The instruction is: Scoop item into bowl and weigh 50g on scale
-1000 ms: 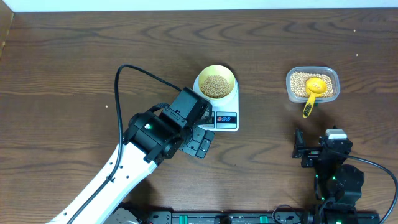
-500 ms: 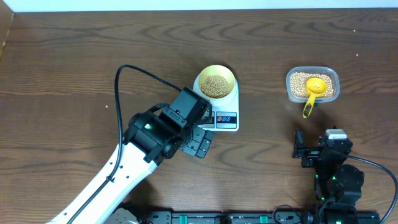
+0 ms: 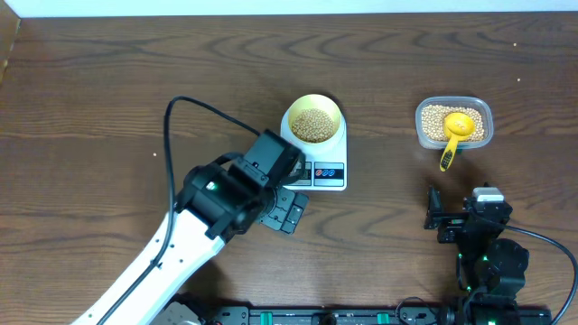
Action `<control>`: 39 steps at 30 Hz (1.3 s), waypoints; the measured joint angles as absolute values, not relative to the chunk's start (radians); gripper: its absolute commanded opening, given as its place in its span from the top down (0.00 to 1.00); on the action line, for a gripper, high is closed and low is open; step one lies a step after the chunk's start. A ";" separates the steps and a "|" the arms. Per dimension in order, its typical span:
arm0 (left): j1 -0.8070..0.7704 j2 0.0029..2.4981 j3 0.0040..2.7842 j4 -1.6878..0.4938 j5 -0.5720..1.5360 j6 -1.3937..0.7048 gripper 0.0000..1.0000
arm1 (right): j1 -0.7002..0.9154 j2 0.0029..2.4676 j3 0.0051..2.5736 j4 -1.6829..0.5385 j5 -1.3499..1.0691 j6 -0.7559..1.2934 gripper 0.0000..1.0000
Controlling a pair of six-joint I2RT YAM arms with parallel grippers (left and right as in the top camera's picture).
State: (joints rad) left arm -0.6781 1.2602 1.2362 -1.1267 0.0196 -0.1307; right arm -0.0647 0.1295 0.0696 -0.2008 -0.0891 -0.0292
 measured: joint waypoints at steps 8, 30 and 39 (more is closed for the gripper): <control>-0.574 1.059 1.236 -1.127 0.020 -0.131 0.06 | -0.065 0.130 0.069 -0.200 -0.089 -0.029 0.01; -0.017 0.441 0.853 -0.540 0.034 -0.036 0.06 | -0.065 0.130 0.067 -0.200 -0.089 -0.029 0.01; -0.007 0.305 0.526 -0.292 0.146 -0.025 0.06 | -0.065 0.130 0.066 -0.200 -0.089 -0.029 0.01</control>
